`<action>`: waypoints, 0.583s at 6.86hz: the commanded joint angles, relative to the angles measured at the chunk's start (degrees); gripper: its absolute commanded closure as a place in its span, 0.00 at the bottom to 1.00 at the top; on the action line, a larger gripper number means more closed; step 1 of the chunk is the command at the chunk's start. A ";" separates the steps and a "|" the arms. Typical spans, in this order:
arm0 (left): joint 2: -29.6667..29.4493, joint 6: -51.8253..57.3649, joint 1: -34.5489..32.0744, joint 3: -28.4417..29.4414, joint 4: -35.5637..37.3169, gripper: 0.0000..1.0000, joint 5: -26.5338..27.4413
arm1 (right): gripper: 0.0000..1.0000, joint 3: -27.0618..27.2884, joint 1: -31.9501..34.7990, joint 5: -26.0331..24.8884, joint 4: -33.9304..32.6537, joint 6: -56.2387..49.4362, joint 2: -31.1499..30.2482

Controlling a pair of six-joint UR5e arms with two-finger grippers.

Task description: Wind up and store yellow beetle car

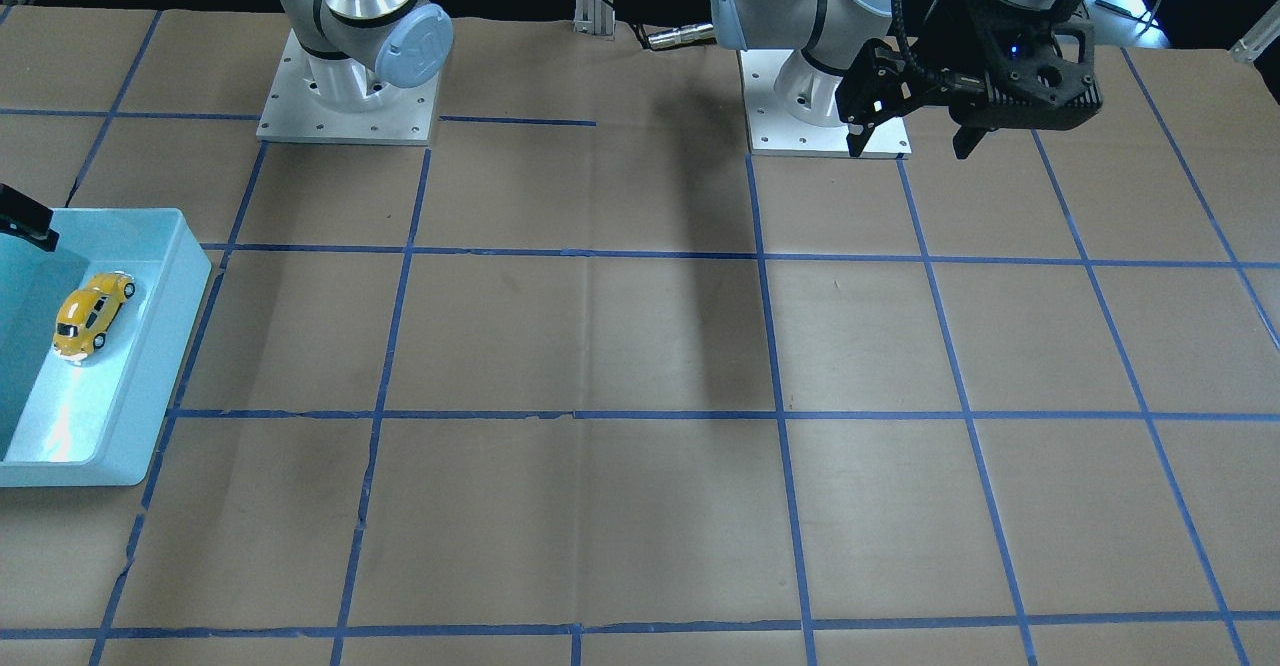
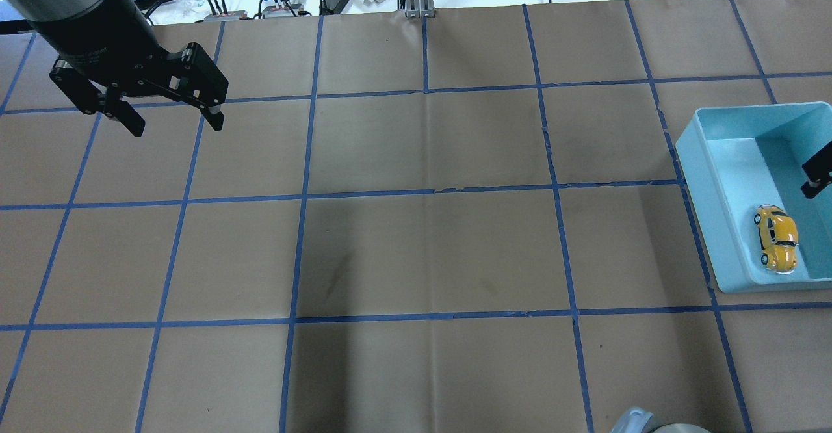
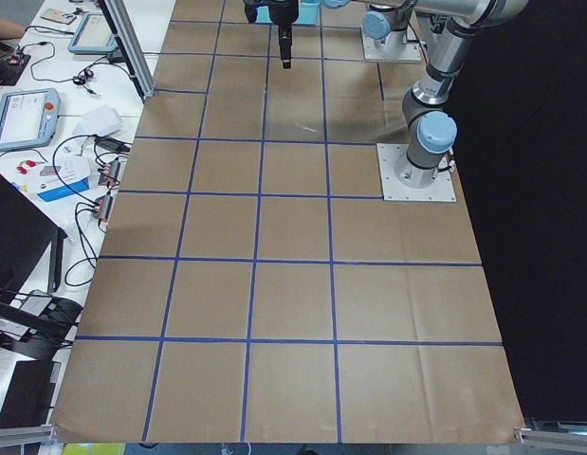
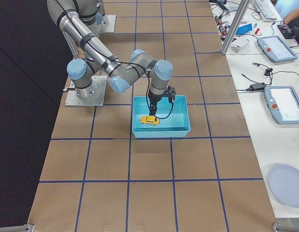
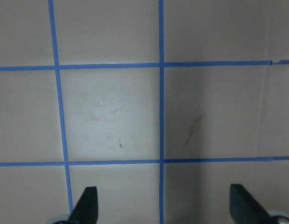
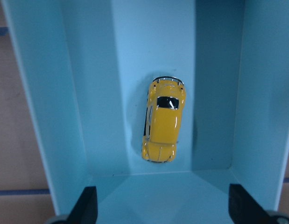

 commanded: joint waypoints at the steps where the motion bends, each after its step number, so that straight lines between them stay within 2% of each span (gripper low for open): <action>1: 0.08 -0.25 -0.37 -0.59 0.12 0.00 0.47 | 0.00 -15.41 1.77 5.21 16.08 -0.07 -1.25; 2: 0.08 -0.16 -1.07 -0.59 0.21 0.00 0.56 | 0.00 -18.69 6.13 6.99 18.14 0.28 -1.34; 3: -0.01 -0.07 -1.25 -0.59 0.38 0.00 0.04 | 0.00 -19.16 13.48 7.27 18.07 4.29 -1.86; 4: 0.08 -0.07 -1.42 -0.68 0.21 0.00 0.47 | 0.00 -18.73 20.69 7.45 17.81 13.90 -3.34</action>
